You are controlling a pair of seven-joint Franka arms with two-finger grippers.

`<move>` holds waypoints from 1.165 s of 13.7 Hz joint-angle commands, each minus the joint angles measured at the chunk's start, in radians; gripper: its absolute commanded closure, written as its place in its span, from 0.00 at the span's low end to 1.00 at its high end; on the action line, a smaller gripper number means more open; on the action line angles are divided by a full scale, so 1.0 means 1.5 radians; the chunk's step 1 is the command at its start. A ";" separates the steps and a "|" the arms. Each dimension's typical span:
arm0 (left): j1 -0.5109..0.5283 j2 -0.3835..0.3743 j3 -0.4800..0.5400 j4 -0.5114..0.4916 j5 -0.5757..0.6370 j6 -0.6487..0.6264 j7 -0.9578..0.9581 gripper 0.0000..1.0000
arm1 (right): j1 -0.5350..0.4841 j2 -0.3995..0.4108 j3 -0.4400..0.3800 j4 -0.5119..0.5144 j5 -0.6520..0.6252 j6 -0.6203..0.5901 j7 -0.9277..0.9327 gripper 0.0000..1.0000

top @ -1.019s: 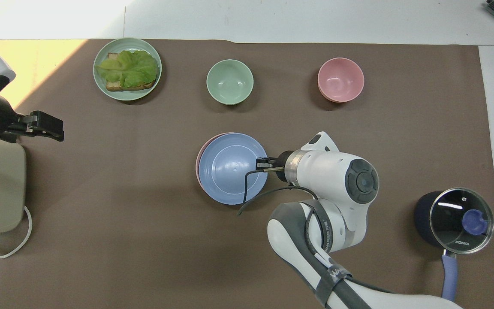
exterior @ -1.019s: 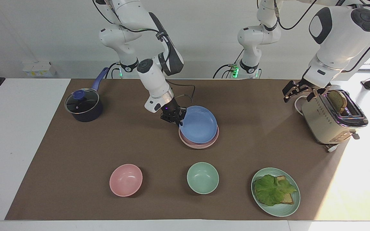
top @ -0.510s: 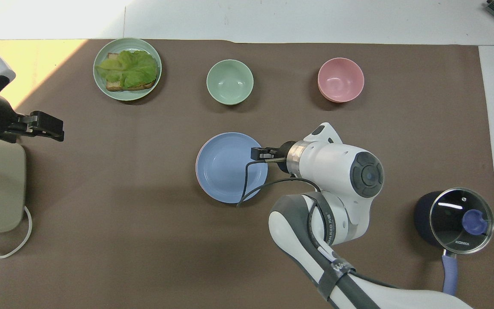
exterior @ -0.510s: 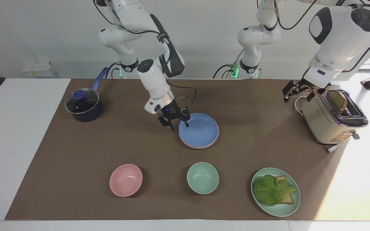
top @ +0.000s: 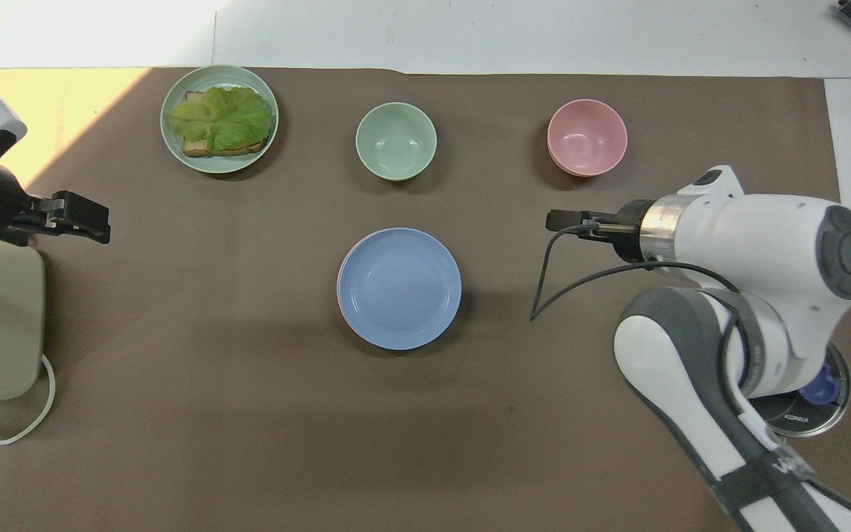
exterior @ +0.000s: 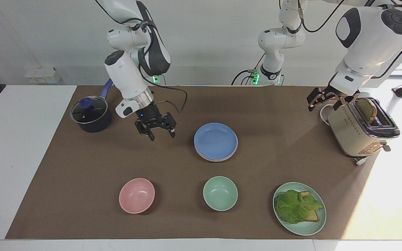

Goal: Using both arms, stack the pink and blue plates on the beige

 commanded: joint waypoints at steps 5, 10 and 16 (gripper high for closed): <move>0.006 -0.005 -0.003 0.000 0.006 -0.011 0.001 0.00 | -0.096 -0.038 0.007 0.202 -0.222 -0.382 0.008 0.00; 0.006 -0.004 -0.003 0.000 0.006 -0.011 0.001 0.00 | -0.141 -0.027 0.008 0.318 -0.233 -0.501 0.004 0.00; 0.006 -0.004 -0.003 0.000 0.006 -0.011 0.001 0.00 | -0.163 0.038 0.006 0.461 -0.227 -0.630 -0.004 0.00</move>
